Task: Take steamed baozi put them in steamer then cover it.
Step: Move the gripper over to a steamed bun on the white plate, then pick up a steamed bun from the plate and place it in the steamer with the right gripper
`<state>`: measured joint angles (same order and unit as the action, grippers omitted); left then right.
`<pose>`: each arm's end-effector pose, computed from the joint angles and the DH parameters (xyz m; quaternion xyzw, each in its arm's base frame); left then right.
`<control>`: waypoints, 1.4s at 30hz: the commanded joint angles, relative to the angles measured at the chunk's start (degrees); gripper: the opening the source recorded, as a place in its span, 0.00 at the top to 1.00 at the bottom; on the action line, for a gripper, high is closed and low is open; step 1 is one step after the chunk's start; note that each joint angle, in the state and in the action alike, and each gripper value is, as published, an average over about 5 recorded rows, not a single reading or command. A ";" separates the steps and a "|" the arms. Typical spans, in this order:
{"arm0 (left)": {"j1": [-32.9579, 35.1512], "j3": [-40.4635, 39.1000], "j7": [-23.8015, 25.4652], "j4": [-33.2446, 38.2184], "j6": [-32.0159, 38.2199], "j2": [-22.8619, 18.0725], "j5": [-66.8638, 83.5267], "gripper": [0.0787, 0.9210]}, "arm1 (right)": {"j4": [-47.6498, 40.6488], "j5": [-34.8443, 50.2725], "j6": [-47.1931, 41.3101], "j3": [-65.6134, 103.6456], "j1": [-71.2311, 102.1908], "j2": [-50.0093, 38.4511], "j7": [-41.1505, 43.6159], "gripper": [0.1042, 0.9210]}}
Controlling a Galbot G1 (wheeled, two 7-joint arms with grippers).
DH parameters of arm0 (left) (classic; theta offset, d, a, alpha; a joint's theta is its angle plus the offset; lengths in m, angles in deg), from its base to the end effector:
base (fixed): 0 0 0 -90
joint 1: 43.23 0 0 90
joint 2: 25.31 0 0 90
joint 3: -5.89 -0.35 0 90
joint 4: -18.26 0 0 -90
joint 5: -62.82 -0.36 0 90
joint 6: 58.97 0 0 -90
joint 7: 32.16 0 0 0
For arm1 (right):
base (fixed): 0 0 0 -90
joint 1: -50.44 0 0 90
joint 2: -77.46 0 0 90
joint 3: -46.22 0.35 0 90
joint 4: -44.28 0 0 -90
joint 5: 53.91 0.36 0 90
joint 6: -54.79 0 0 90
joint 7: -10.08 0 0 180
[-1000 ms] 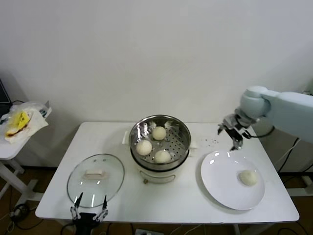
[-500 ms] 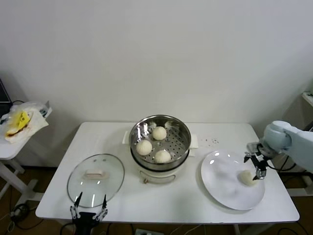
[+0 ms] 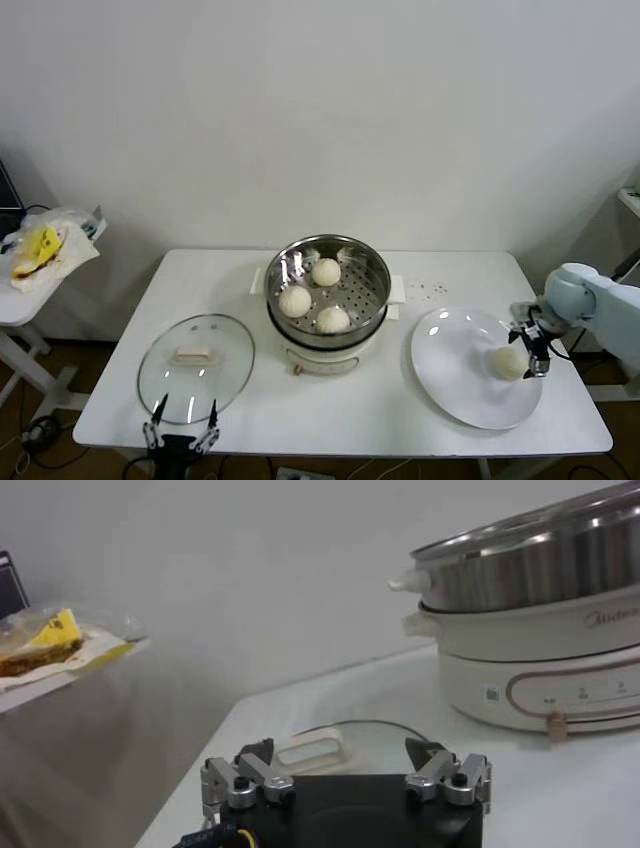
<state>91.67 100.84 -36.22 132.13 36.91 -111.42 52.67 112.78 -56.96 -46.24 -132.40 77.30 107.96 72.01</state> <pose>0.0898 0.0422 -0.3745 0.0281 -0.9812 -0.1434 0.1264 0.4793 -0.2453 -0.2337 0.4706 -0.5028 0.5220 0.5033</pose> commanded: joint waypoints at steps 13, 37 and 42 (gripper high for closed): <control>0.01 0.02 -0.01 -0.26 0.03 0.06 -0.42 0.12 | -3.94 -0.43 0.51 1.58 1.76 3.29 0.58 0.17; -1.75 -3.73 0.04 1.00 -0.58 0.04 -1.97 0.12 | -4.65 33.51 -2.83 -32.30 -46.30 16.55 -0.62 0.31; -2.29 -6.20 -0.35 2.00 -1.70 -0.22 -1.84 0.12 | -4.09 42.62 -4.96 -37.25 -52.79 23.48 -1.75 0.31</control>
<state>90.06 97.88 -36.33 133.25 36.17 -111.32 51.16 108.57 -34.27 -48.27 -154.25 45.73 119.45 71.48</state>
